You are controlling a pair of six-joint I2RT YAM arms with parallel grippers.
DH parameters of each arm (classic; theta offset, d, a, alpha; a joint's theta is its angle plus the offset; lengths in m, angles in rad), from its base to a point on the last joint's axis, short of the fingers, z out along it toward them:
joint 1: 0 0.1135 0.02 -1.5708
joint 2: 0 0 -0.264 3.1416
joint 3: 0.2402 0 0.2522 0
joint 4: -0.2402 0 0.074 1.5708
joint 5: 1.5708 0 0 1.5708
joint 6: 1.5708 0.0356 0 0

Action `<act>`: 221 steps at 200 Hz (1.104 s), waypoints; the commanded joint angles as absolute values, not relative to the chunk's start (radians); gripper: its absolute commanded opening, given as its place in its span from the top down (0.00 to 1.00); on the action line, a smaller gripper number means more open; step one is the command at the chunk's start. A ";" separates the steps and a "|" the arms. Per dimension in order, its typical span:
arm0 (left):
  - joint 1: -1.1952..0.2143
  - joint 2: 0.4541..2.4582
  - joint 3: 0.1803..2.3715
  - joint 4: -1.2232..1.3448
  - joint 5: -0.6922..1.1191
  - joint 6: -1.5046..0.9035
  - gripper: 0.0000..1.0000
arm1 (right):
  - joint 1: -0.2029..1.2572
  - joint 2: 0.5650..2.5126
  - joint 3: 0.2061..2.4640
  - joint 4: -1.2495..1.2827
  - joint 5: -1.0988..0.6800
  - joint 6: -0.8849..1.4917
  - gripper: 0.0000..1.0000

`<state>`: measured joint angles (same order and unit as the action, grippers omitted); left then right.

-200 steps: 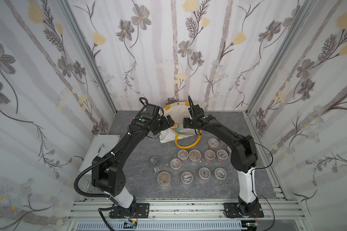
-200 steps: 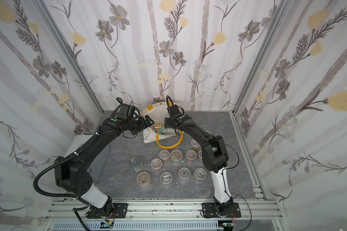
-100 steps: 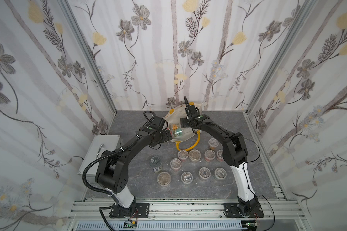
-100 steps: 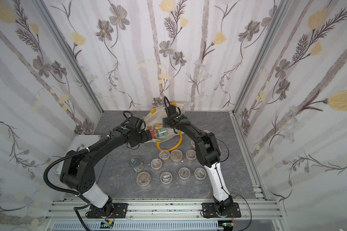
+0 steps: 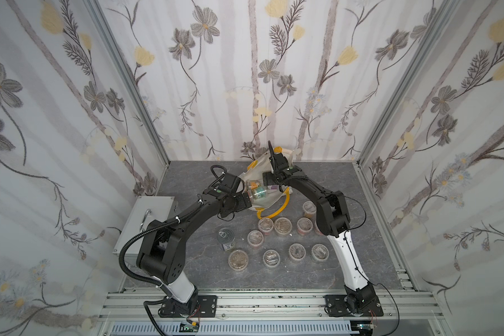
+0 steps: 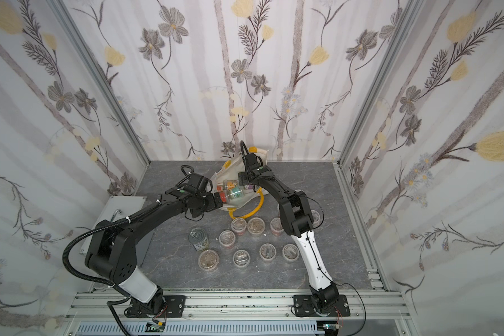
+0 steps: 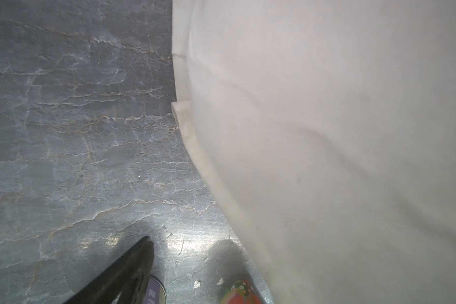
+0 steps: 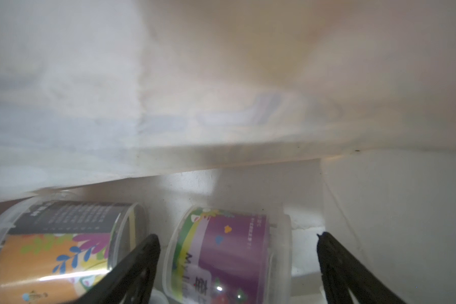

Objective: Take out the seed jars from the canvas bag
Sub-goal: Adjust the canvas bag at the center of the board, then pick up the seed jar from the canvas bag.

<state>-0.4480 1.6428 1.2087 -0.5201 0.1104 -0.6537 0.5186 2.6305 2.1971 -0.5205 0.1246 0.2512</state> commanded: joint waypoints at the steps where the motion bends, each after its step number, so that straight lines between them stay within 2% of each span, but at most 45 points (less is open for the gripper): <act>1: -0.448 1.638 1.204 -0.516 0.137 -0.647 0.02 | 0.521 2.645 2.212 -0.537 0.074 0.287 0.11; 36: -0.448 1.637 1.206 -0.508 0.148 -0.647 0.03 | 0.523 2.658 2.212 -0.567 0.091 0.332 0.22; 67: -0.447 1.629 1.219 -0.514 0.145 -0.641 0.02 | 0.524 2.660 2.221 -0.596 0.166 0.386 0.23; 97: -0.443 1.621 1.232 -0.516 0.151 -0.638 0.02 | 0.523 2.653 2.221 -0.607 0.204 0.402 0.31; 134: -0.436 1.605 1.238 -0.521 0.146 -0.639 0.01 | 0.524 2.620 2.220 -0.619 0.215 0.396 0.37; 171: -0.423 1.598 1.257 -0.528 0.172 -0.638 0.00 | 0.525 2.546 2.196 -0.621 0.152 0.380 0.37; 221: -0.361 1.628 1.383 -0.607 0.280 -0.626 0.00 | 0.550 2.324 2.013 -0.486 0.064 0.254 0.38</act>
<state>-0.3832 1.6115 1.3262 -0.5568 0.2314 -0.6353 0.5396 2.4161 2.0666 -0.5880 0.1162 0.3386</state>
